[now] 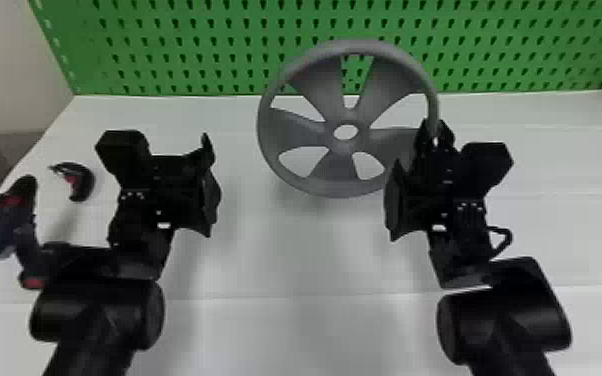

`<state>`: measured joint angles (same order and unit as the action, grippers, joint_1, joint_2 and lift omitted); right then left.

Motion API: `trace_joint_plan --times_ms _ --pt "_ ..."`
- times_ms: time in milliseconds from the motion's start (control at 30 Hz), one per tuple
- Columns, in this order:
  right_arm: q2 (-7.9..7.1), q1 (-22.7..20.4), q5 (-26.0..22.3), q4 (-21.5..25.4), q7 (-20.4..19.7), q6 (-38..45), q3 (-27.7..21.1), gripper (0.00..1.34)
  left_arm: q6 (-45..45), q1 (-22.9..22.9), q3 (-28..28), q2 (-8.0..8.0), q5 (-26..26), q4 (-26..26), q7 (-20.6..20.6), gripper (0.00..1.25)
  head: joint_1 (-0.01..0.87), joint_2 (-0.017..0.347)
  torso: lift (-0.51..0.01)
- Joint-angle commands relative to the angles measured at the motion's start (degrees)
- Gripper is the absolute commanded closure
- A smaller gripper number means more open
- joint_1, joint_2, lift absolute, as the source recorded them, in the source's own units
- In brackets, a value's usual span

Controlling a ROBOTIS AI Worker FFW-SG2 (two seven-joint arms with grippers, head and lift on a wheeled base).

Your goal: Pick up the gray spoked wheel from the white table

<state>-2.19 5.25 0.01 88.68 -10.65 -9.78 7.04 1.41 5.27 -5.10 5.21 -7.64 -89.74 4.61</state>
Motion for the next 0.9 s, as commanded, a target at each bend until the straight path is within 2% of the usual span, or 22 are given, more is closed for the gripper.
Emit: trace_joint_plan --times_ms 0,300,867 --pt "-0.09 -0.1 -0.4 0.2 0.0 1.5 0.3 1.16 0.1 -0.1 0.1 0.06 0.3 0.0 0.1 0.13 0.767 0.035 -0.107" --pt "-0.18 0.3 0.1 0.3 0.0 2.9 0.4 1.16 1.8 -0.6 -0.4 -0.03 1.3 0.0 1.5 0.13 0.767 0.035 -0.107" --pt "-0.18 0.5 0.4 0.3 0.0 3.4 0.5 1.16 1.8 -0.8 -0.2 -0.03 1.0 0.0 1.5 0.13 0.767 0.035 -0.107"
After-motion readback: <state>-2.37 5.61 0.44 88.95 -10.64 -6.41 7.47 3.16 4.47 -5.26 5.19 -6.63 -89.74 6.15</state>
